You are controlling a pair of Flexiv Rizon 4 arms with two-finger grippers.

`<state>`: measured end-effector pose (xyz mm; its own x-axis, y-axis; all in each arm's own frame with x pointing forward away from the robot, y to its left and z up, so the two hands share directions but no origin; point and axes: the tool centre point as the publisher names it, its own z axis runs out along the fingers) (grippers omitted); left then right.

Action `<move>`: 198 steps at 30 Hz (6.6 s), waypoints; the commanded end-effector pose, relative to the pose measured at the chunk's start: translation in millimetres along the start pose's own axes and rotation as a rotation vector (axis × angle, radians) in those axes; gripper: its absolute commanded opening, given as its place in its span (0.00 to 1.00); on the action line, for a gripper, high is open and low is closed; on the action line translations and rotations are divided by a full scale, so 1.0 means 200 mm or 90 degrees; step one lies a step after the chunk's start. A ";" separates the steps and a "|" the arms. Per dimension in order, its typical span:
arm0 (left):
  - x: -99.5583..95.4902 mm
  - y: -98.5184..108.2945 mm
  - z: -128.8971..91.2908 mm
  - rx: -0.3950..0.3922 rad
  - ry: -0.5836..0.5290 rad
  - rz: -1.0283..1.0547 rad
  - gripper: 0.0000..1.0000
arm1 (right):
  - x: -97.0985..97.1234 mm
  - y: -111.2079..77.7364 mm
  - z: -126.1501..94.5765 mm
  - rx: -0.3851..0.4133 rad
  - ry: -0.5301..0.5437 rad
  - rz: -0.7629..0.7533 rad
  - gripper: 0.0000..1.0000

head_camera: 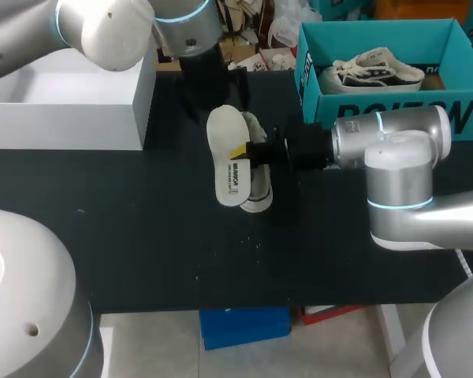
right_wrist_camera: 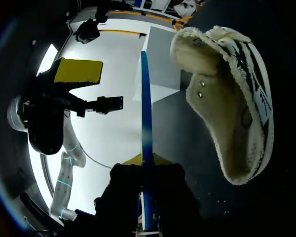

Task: Take the shoe out of the shoebox, open the shoe tongue, remove and reinsert the insole, then place the shoe into the shoebox

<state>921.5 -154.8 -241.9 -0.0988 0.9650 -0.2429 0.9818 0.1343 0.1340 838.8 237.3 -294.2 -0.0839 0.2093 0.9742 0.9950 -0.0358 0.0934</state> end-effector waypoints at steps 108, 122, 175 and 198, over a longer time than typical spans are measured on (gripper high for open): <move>0.13 -0.30 0.16 -0.100 -0.754 -0.130 0.55 | 0.00 0.00 0.01 -0.002 -0.001 0.000 0.00; 0.06 -0.25 0.19 -0.112 -0.762 -0.132 0.40 | 0.00 0.00 0.01 -0.002 -0.001 0.000 0.00; 0.45 -0.89 0.13 0.043 -0.518 -0.112 0.00 | -0.12 -0.29 -0.68 -0.170 -0.265 0.079 1.00; 0.36 -0.96 0.15 0.112 -0.529 -0.079 0.00 | 0.00 -0.33 -0.79 -0.137 -0.296 -0.050 1.00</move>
<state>724.1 -112.4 -315.4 -0.1221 0.4453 -0.8870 0.9886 0.1338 -0.0689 766.0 84.7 -268.6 -0.0775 0.6274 0.7749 0.9488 -0.1924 0.2506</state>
